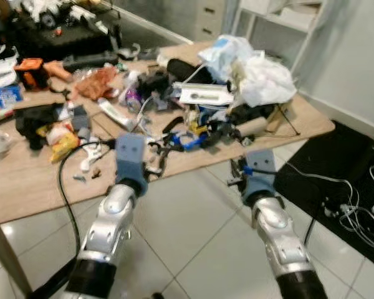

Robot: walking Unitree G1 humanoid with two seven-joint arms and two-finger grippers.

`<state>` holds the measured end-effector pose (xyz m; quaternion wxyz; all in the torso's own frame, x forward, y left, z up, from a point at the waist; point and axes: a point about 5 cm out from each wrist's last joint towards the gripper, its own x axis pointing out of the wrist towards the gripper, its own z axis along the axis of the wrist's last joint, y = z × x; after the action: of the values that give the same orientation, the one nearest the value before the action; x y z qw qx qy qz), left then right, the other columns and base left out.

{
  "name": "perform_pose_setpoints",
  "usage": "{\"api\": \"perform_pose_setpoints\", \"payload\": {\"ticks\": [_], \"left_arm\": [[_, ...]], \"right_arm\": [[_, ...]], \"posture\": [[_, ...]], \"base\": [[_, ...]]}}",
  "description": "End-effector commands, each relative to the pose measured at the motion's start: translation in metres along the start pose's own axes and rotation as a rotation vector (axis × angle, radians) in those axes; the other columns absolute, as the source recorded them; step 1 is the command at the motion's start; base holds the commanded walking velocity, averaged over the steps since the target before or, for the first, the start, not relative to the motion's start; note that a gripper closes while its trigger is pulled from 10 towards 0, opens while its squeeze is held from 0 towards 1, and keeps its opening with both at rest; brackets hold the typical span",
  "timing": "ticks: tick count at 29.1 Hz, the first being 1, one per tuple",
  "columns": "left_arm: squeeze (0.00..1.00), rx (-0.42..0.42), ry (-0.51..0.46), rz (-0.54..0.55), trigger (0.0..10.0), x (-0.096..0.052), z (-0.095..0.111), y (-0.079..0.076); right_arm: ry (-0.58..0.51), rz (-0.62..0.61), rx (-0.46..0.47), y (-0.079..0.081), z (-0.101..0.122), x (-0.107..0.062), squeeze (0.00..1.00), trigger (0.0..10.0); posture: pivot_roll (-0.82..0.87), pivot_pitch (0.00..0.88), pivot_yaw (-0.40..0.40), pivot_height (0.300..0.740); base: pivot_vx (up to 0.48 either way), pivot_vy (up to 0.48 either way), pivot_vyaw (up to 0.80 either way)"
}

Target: Picking trash to rubbish bin

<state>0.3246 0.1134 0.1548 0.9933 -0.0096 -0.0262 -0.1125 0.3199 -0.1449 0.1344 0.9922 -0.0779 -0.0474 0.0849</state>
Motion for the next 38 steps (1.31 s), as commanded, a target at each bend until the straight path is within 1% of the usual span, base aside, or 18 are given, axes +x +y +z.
{"api": "perform_pose_setpoints", "payload": {"ticks": [1, 22, 23, 25, 27, 35, 37, 38], "left_arm": [[0.0, 0.003, 0.006, 0.001, 10.0, -0.0016, -0.0022, -0.0001], [0.0, 0.002, 0.008, 0.002, 10.0, -0.0011, -0.0024, -0.0004], [0.0, 0.001, 0.011, -0.001, 10.0, -0.001, -0.0026, -0.0008], [0.0, 0.001, 0.011, -0.001, 10.0, -0.001, -0.0026, -0.0008], [0.0, 0.0, 0.012, -0.006, 10.0, -0.001, -0.0029, -0.0018], [0.0, 0.022, 0.013, -0.028, 10.0, -0.0009, -0.0038, -0.0063], [0.0, 0.037, 0.018, -0.043, 10.0, -0.0006, -0.0044, -0.0084], [0.0, 0.026, 0.022, -0.04, 10.0, -0.0009, -0.0054, -0.0089]], "right_arm": [[0.024, -0.004, 0.001, -0.0014, -0.0054, -0.0021, 0.0, 10.0], [0.021, -0.006, 0.001, -0.0018, -0.0044, -0.0015, 0.0, 10.0], [0.016, -0.014, 0.02, -0.0022, -0.004, -0.0016, 0.0, 10.0], [0.016, -0.014, 0.02, -0.0022, -0.004, -0.0016, 0.0, 10.0], [0.003, -0.031, 0.04, -0.0041, -0.0025, -0.0015, 0.0, 10.0], [0.0, -0.037, 0.049, -0.0052, -0.0024, -0.0022, 0.0, 10.0], [0.0, -0.037, 0.051, -0.0051, -0.0028, -0.0029, 0.0, 10.0], [0.0, -0.037, 0.053, -0.0049, -0.003, -0.0032, 0.0, 10.0]], "posture": [[-0.03, 0.152, 0.016, 0.74], [-0.04, 0.146, 0.017, 0.74], [-0.04, 0.146, 0.017, 0.74], [-0.04, 0.146, 0.017, 0.74], [-0.04, 0.146, 0.017, 0.74], [-0.04, 0.13, 0.016, 0.74], [-0.05, 0.128, 0.015, 0.74], [-0.05, 0.128, 0.015, 0.74]], "base": [[0.0, 0.0, 0.8], [0.0, 0.0, 0.8], [0.0, 0.0, 0.0], [0.0, 0.0, 0.0], [0.0, 0.0, 0.0], [0.0, 0.0, 0.0], [0.0, -0.48, 0.0], [0.0, -0.48, 0.0]]}}
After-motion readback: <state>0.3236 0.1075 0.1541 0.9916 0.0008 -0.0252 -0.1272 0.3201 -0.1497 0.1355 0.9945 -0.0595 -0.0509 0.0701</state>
